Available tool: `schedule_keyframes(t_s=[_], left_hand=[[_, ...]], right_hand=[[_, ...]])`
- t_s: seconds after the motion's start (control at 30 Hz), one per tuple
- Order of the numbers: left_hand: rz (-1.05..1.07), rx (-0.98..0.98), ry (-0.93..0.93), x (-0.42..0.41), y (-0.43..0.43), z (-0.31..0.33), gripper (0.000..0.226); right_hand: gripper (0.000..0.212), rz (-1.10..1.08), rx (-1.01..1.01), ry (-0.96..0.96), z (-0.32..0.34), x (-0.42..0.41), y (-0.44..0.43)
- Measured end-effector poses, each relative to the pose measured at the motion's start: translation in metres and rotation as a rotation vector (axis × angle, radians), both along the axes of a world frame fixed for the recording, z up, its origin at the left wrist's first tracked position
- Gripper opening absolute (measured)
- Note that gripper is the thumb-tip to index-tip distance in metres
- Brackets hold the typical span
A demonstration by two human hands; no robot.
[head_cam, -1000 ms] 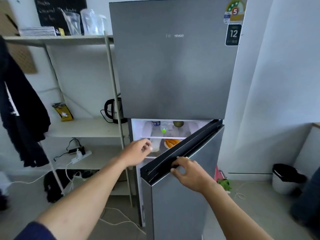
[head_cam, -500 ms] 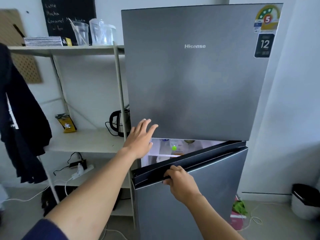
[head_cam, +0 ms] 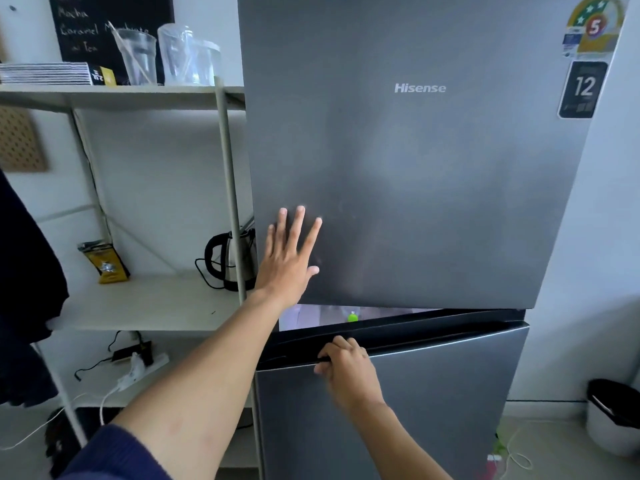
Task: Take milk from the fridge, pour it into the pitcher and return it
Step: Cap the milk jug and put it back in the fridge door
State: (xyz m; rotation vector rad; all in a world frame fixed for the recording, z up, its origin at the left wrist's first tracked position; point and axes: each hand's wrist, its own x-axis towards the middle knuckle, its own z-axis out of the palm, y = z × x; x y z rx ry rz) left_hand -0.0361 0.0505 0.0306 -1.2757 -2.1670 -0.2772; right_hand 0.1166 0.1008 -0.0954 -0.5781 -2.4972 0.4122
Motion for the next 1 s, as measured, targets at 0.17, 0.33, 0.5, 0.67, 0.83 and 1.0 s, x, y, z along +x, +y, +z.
schedule_keyframes(t_s=[0.17,0.33,0.5,0.67,0.83,1.0], left_hand=[[-0.023,-0.041,-0.016,-0.029,0.017,-0.013,0.105],[-0.080,-0.070,-0.043,-0.040,0.018,-0.012,0.100],[-0.094,-0.099,-0.047,-0.041,0.018,-0.011,0.097],[-0.116,-0.044,-0.022,-0.043,0.019,-0.016,0.096],[-0.151,0.006,0.007,-0.046,0.021,-0.022,0.090],[-0.147,0.045,0.051,-0.049,0.024,-0.025,0.090]], right_hand=[[0.013,-0.062,0.045,0.062,-0.009,-0.038,0.015],[0.019,-0.154,0.109,0.086,-0.016,-0.070,0.027],[0.021,-0.198,0.145,0.092,-0.015,-0.083,0.032],[0.016,-0.231,0.163,0.121,-0.017,-0.095,0.036],[0.015,-0.236,0.191,0.147,-0.024,-0.098,0.040],[0.014,-0.228,0.180,0.154,-0.023,-0.099,0.041]])
